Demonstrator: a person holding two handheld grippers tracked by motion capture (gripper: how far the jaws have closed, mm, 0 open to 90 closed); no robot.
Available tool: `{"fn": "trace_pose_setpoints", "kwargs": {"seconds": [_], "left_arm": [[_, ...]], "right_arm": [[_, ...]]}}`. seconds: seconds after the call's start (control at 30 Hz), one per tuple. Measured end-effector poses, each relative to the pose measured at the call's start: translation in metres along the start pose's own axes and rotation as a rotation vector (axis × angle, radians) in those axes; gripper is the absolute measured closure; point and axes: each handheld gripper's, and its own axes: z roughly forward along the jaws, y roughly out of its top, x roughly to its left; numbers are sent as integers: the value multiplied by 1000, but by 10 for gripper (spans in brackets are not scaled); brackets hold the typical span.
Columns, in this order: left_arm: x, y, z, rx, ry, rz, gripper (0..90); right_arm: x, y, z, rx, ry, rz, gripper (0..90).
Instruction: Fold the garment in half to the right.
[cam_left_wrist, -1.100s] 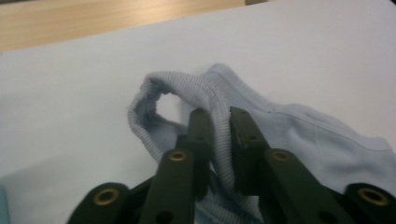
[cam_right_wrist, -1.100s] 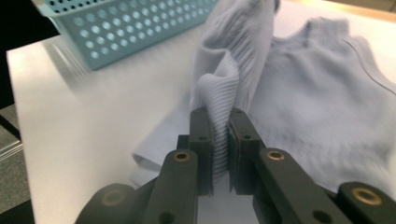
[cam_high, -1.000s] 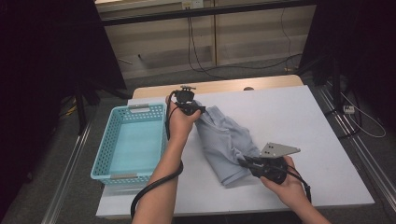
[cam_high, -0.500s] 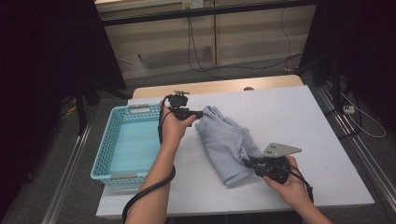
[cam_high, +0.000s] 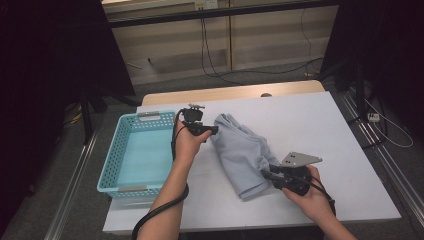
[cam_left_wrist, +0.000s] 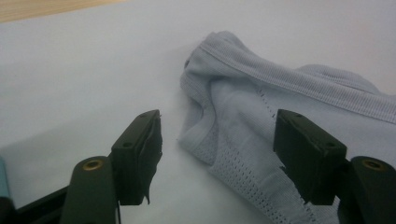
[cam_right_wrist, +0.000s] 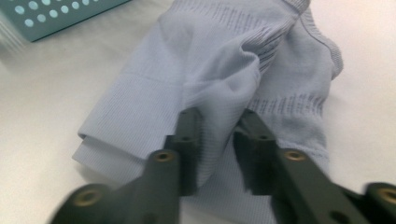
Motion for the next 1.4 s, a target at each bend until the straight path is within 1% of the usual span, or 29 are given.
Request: {"fn": "trace_pose_setpoints", "kwargs": {"seconds": [0.07,0.1,0.13,0.2,0.23,0.3,0.37,0.4,0.43,0.5,0.53,0.57,0.6,0.67,0.7,0.73,0.77,0.8,0.87,0.9,0.97,1.0,1.03,1.1,1.13,1.27,1.33,1.4], "left_arm": [[0,-2,0,-2,1,-4,330],[1,-3,0,5,3,2,329],[1,-3,0,4,4,-2,330],[2,-5,1,5,6,-9,330],[2,-6,1,14,6,0,330],[2,-7,1,7,11,-3,329],[2,-7,1,8,12,-4,329],[2,-7,1,7,13,-3,326],[3,-7,0,14,14,3,325],[3,-8,1,9,21,4,325],[4,-9,2,11,18,-2,327],[4,-9,2,13,22,5,329],[5,-10,3,17,23,8,332],[6,-10,5,14,24,3,333],[7,-11,6,13,27,3,336],[9,-11,6,17,30,12,339],[10,-11,7,15,32,11,341],[10,-11,8,8,36,4,344],[11,-11,11,-5,46,14,360],[12,-11,13,-6,54,21,374],[13,-10,19,-7,46,25,390],[13,-10,22,-14,48,17,397],[13,-9,24,-7,40,21,399],[11,-7,29,-19,30,26,412],[10,-7,31,-24,34,26,418],[7,-9,41,-5,14,37,451],[6,-11,46,-7,-7,31,476],[5,-14,51,16,-31,14,510]], "right_arm": [[0,2,-1,-7,3,1,605],[1,4,-2,-12,-1,-3,568],[1,6,-3,-23,-14,-4,533],[1,11,-5,-38,-22,1,468],[1,13,-5,-44,-28,5,445],[0,17,-3,-46,-32,5,439],[-2,20,1,-39,-40,-3,453],[-5,22,4,-32,-44,5,460],[-8,23,7,-35,-41,23,464],[-14,25,13,-33,-33,52,492],[-16,26,16,-33,-34,56,529],[-18,27,19,-28,-25,59,583],[-20,27,22,-24,-17,61,610],[-24,27,27,-10,-21,63,779],[-26,26,28,-4,-10,71,860],[-29,25,30,-2,9,82,879],[-30,24,31,11,15,81,885],[-32,24,31,18,7,73,887],[-35,26,25,0,-15,87,888],[-38,26,22,-4,-33,89,888],[-40,24,19,6,-64,84,888],[-40,22,19,7,-60,87,887],[-40,20,20,10,-50,89,886],[-39,16,22,21,-53,88,885],[-39,16,22,23,-53,88,885],[-38,17,22,12,-48,85,882],[-37,18,23,10,-43,78,880],[-36,18,23,8,-45,76,875]]}}
